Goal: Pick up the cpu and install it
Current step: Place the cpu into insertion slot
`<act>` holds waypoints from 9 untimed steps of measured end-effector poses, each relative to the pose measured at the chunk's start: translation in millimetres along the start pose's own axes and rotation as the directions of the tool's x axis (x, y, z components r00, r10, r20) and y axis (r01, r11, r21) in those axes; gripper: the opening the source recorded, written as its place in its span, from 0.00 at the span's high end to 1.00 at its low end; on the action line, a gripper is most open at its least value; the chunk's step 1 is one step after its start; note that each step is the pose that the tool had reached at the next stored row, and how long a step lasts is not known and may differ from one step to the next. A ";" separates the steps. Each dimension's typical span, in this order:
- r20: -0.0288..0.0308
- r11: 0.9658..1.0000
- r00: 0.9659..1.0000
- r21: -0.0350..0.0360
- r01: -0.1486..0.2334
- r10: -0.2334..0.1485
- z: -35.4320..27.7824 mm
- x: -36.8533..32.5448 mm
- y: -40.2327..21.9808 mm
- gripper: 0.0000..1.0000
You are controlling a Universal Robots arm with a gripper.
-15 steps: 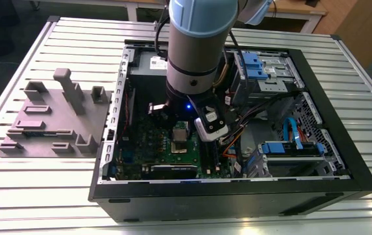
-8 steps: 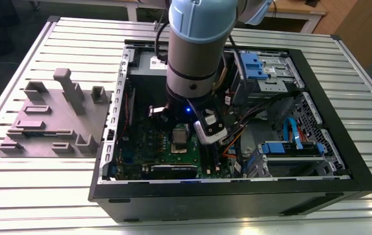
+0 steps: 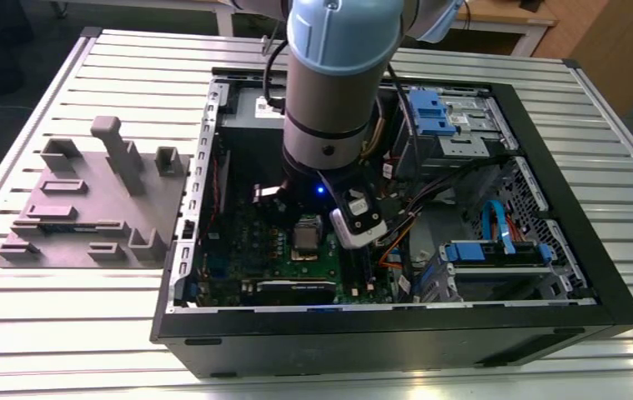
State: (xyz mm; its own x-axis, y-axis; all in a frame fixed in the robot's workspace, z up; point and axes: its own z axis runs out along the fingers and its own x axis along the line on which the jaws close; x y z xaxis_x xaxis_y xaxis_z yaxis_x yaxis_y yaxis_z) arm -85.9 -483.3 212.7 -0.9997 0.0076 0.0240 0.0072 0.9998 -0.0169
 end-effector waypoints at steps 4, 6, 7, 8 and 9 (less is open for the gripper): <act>0.013 1.000 1.000 0.000 0.000 0.000 2.5 -0.2 -0.3 0.53; 0.014 1.000 1.000 -0.001 0.000 0.000 5.7 -0.2 -0.7 0.53; 0.014 1.000 1.000 0.000 0.000 0.000 7.6 -0.1 -0.9 0.53; 0.014 1.000 1.000 0.000 0.000 0.000 9.3 -0.1 -1.1 0.53; 0.014 1.000 1.000 0.000 0.000 0.000 10.8 -0.1 -1.4 0.53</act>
State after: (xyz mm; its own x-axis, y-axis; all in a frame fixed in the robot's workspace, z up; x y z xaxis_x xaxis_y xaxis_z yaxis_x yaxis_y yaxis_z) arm -86.1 -484.9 201.9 -0.9999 0.0074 0.0102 0.0073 0.9998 -0.0164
